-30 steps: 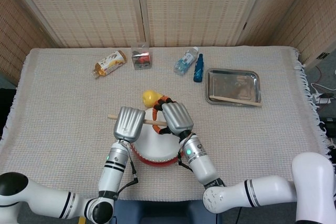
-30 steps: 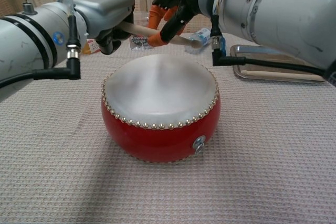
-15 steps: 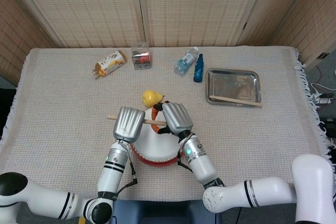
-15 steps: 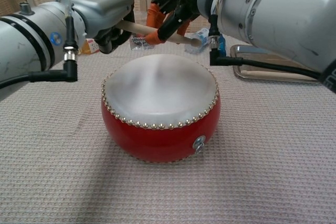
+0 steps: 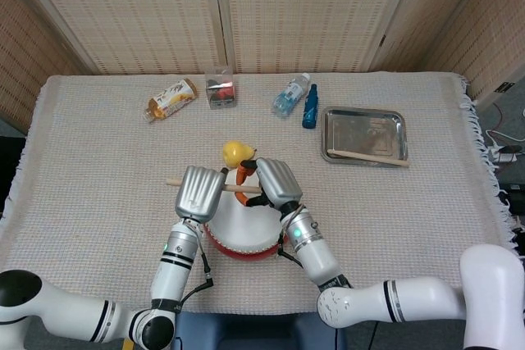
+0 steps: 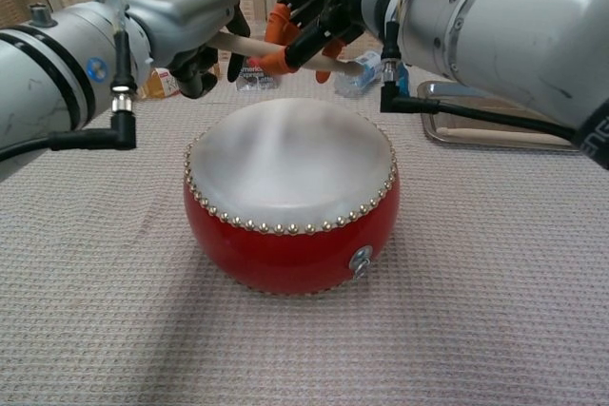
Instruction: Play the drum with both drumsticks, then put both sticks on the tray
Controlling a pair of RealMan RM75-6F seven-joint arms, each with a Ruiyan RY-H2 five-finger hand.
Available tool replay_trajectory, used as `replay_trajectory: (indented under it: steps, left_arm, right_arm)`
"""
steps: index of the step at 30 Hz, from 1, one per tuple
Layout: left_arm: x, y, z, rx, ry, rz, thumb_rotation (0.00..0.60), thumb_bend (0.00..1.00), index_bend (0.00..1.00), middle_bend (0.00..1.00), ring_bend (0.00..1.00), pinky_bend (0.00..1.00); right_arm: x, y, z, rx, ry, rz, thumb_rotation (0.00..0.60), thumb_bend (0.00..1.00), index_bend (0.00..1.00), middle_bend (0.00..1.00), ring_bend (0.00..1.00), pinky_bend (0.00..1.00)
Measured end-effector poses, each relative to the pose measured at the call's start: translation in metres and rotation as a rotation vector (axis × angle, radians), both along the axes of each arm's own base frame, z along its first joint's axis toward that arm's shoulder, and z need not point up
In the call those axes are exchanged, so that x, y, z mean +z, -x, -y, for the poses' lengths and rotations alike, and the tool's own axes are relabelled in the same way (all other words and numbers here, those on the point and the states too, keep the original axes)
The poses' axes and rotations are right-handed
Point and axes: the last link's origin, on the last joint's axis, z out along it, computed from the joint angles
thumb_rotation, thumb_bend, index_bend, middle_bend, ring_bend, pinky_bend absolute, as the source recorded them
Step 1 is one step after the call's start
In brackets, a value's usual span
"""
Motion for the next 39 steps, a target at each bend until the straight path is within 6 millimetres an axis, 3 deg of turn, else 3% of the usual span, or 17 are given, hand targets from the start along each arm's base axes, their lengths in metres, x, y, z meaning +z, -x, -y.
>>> replay_trajectory:
  steps: [9, 11, 13, 15, 17, 19, 22, 28, 39]
  left_arm:
    - [0.001, 0.001, -0.001, -0.003, -0.008, 0.008, 0.600, 0.32, 0.43, 0.75, 0.78, 1.00]
    - [0.002, 0.001, -0.001, -0.004, -0.008, 0.015, 0.600, 0.31, 0.37, 0.69, 0.72, 1.00]
    - [0.003, 0.001, -0.001, -0.005, -0.007, 0.018, 0.600, 0.30, 0.23, 0.56, 0.60, 0.97]
    - [0.003, 0.002, 0.000, -0.006, -0.004, 0.018, 0.600, 0.28, 0.09, 0.42, 0.45, 0.85]
    - [0.005, 0.002, 0.000, -0.006, -0.003, 0.020, 0.600, 0.27, 0.01, 0.28, 0.31, 0.69]
    - [0.005, 0.002, 0.000, -0.005, 0.000, 0.026, 0.600, 0.26, 0.00, 0.15, 0.17, 0.52]
    - [0.007, 0.003, 0.000, 0.002, 0.006, 0.033, 0.600, 0.26, 0.00, 0.02, 0.03, 0.36]
    - [0.010, 0.006, -0.001, 0.018, 0.031, 0.050, 0.600, 0.24, 0.00, 0.00, 0.00, 0.23]
    - [0.021, 0.016, -0.007, 0.048, 0.034, 0.078, 0.600, 0.24, 0.00, 0.00, 0.00, 0.20]
  right_arm:
    - [-0.001, 0.002, 0.002, -0.018, -0.015, 0.034, 0.600, 0.63, 0.91, 0.52, 0.40, 0.56]
    - [-0.001, 0.002, 0.003, -0.024, -0.020, 0.043, 0.600, 0.63, 0.91, 0.52, 0.40, 0.56]
    - [-0.001, 0.003, 0.003, -0.028, -0.025, 0.048, 0.600, 0.64, 0.91, 0.52, 0.40, 0.56]
    - [-0.002, 0.004, 0.003, -0.028, -0.026, 0.050, 0.600, 0.65, 0.92, 0.52, 0.41, 0.57]
    - [-0.002, 0.004, 0.003, -0.028, -0.027, 0.053, 0.600, 0.65, 0.92, 0.53, 0.41, 0.57]
    - [-0.002, 0.004, 0.004, -0.029, -0.028, 0.057, 0.600, 0.65, 0.93, 0.53, 0.42, 0.57]
    - [-0.002, 0.005, 0.004, -0.034, -0.028, 0.063, 0.600, 0.65, 0.93, 0.53, 0.42, 0.57]
    - [-0.001, 0.008, 0.007, -0.042, -0.023, 0.062, 0.600, 0.65, 0.93, 0.54, 0.42, 0.58]
    - [0.004, 0.014, 0.009, -0.046, -0.021, 0.074, 0.600, 0.66, 0.94, 0.54, 0.42, 0.58]
